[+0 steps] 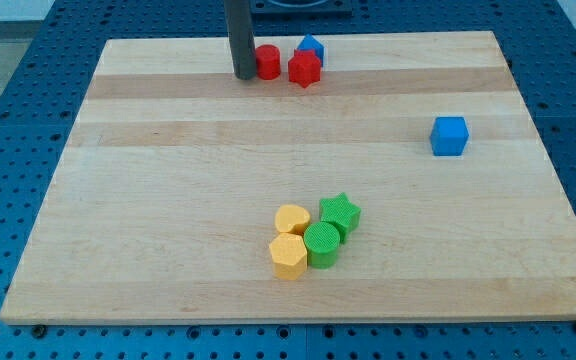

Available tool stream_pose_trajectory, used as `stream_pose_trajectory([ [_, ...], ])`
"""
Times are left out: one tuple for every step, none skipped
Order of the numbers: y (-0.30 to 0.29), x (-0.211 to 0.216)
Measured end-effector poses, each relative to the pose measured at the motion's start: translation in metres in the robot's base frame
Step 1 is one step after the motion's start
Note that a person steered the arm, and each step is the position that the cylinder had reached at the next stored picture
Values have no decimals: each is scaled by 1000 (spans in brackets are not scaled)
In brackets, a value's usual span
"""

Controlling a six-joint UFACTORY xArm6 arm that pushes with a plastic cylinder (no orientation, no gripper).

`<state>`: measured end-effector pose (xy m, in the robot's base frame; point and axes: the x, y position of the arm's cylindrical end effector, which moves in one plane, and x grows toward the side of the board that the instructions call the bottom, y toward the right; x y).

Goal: Move the red circle closer to the red star

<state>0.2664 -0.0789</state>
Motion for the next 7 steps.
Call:
stream_pose_trajectory([
  [0, -3],
  [0, -10],
  [-1, -18],
  [-1, -35],
  [1, -36],
  [5, -32],
  [9, -31],
])
